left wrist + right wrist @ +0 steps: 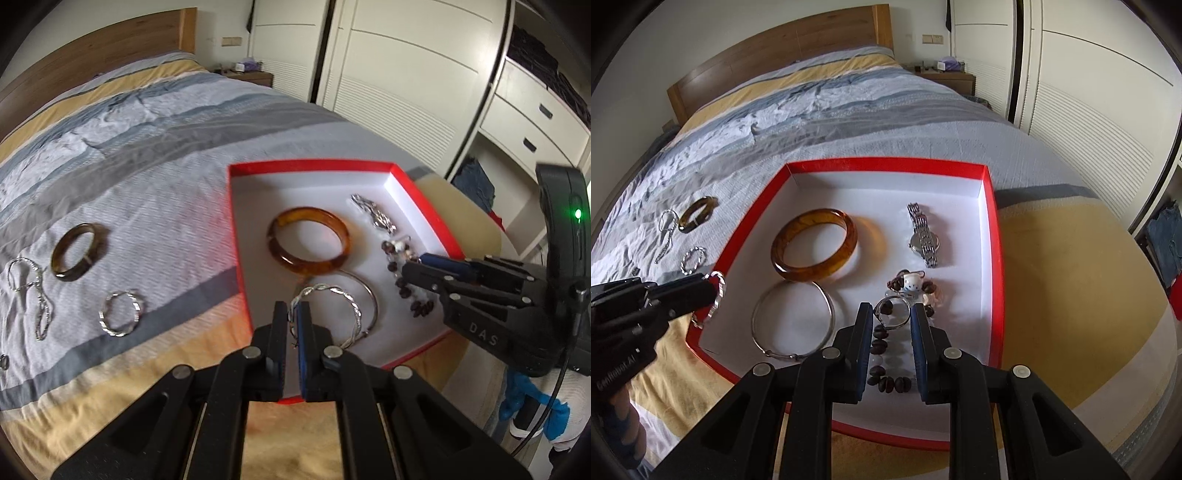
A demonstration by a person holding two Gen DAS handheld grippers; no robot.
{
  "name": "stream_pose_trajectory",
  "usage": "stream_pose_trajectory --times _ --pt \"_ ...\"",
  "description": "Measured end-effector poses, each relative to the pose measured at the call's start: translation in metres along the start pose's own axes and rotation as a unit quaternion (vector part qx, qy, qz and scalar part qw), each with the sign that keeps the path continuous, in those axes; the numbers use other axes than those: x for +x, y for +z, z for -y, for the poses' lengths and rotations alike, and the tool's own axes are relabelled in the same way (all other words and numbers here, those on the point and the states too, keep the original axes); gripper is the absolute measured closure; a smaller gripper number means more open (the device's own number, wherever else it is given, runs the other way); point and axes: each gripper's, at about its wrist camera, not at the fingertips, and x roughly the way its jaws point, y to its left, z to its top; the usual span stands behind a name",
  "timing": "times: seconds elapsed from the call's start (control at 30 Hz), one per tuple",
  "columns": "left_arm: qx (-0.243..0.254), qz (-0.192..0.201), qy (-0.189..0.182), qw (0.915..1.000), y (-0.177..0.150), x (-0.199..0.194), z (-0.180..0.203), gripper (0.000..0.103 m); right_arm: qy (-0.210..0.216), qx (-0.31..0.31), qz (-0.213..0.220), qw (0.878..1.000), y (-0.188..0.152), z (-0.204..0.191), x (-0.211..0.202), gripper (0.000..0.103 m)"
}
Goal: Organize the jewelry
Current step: 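Lower the ring and twisted bangle into the box and open both tools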
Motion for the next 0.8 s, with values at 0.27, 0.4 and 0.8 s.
stream_pose_trajectory --times 0.27,0.4,0.8 --pt "0.017 -0.026 0.011 0.9995 -0.009 0.024 0.009 0.098 0.002 -0.002 -0.010 1.000 -0.005 0.004 0.011 0.082" --pt "0.011 -0.028 0.007 0.9995 -0.010 0.024 0.009 0.098 0.002 -0.003 -0.011 1.000 -0.005 0.004 0.011 0.082" --pt "0.010 -0.029 -0.002 0.9995 -0.013 0.012 0.008 0.096 -0.008 -0.003 -0.016 1.000 -0.010 0.005 0.003 0.076"
